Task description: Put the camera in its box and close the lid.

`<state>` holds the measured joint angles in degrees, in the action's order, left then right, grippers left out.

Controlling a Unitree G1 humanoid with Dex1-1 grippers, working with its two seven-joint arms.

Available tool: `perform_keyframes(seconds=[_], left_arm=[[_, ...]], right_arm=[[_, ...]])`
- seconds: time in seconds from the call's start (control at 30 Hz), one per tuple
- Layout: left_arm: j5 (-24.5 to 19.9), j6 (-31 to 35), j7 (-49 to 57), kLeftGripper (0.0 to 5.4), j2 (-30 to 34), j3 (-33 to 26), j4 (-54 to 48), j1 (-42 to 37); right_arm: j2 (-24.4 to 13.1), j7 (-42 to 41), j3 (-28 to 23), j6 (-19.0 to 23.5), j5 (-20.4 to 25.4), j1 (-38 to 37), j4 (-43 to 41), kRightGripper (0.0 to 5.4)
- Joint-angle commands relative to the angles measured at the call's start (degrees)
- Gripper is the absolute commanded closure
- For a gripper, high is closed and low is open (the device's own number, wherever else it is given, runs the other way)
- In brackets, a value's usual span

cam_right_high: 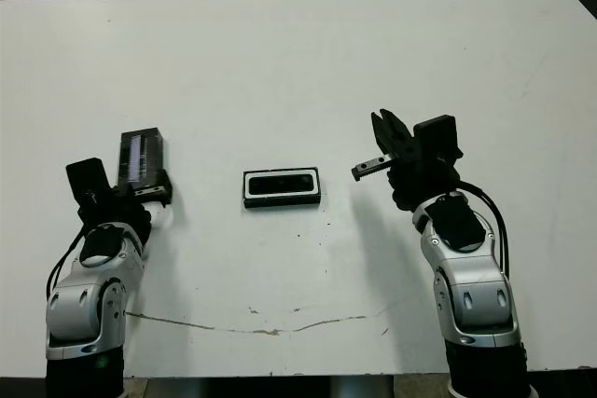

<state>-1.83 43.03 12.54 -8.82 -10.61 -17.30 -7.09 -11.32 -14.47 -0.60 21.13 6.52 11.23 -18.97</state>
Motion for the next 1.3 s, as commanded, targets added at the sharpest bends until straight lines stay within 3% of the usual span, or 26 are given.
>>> perform_keyframes(seconds=[0.03,0.23,0.57,0.87,1.07,1.23,1.3], left_arm=[[-0.96,2.61,1.07,1.66,-1.54,-0.89,2.32,1.35],[-1.18,0.48,-0.33,2.64,-0.25,0.07,2.96,2.16],[0.26,-2.49,-3.43,2.67,2.93,3.48,2.12,4.07],[2.1,-9.08,-9.81,2.67,9.86,7.6,-5.53,5.62],[-3.52,-10.82,-26.16,2.67,22.61,6.31,-10.33,2.82],[-9.49,-12.82,-42.61,2.67,34.87,5.89,-5.19,-3.75],[-11.3,-14.01,-47.99,2.67,37.86,6.61,-1.87,-6.53]], right_arm=[[-0.7,-0.11,-0.05,0.78,0.05,-1.03,0.26,5.4],[-0.46,-0.2,-0.51,1.26,1.06,-1.01,0.25,5.4],[-0.88,0.36,-0.1,1.76,0.54,-1.0,-0.05,5.4],[-0.72,0.39,-0.73,1.64,1.16,-1.26,0.3,5.4],[-1.57,-0.17,-2.13,1.33,1.69,-0.81,0.92,5.4],[-3.46,-1.97,-3.87,-2.65,1.9,0.43,3.52,5.4],[-4.07,-2.19,-4.81,-1.95,2.56,1.21,4.16,5.4]])
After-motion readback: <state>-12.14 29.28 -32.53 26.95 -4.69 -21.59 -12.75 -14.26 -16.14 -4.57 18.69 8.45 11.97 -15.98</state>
